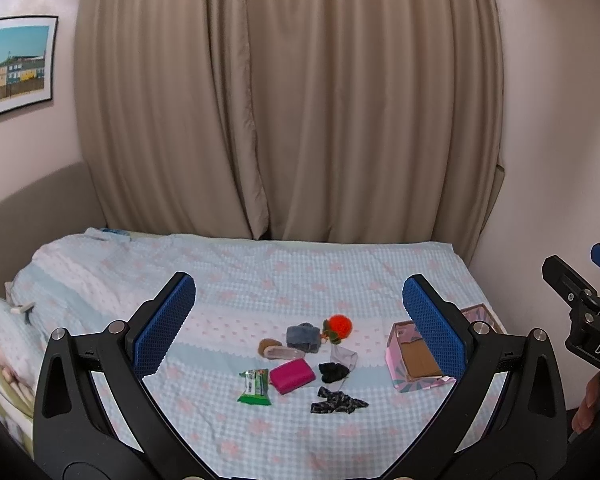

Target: Organize soft objects

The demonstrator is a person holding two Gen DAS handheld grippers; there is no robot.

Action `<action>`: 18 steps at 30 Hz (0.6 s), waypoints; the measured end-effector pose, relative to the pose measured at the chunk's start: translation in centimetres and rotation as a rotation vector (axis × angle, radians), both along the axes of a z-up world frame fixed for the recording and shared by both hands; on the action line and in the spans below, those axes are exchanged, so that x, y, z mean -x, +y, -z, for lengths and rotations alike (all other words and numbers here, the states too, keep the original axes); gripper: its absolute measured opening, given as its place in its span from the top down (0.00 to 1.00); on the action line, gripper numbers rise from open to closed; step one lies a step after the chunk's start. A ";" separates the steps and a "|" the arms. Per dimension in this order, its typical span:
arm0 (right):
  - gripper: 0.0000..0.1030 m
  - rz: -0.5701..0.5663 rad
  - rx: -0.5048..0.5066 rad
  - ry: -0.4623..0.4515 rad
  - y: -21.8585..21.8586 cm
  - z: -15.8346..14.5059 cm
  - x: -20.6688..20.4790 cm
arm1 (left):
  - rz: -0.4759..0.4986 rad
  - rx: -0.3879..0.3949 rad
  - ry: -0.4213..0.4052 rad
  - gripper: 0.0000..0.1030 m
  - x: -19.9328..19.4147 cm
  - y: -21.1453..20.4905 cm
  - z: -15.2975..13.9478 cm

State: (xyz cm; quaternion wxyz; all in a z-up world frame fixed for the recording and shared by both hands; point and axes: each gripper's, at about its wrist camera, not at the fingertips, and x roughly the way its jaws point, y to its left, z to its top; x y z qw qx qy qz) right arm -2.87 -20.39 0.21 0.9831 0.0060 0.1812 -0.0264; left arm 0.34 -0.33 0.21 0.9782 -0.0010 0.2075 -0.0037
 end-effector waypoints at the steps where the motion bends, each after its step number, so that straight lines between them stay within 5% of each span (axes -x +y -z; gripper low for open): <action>1: 0.00 -0.001 -0.001 0.001 0.0 0.0 0.0 | 0.000 0.000 0.002 0.00 -0.1 0.0 0.0; 10: 0.00 -0.048 -0.006 0.039 0.2 0.3 0.0 | -0.035 0.006 0.060 0.00 -0.3 0.8 0.7; 18: 0.00 -0.115 0.012 0.102 2.4 4.2 -1.6 | -0.042 0.013 0.207 0.00 -3.0 5.4 7.0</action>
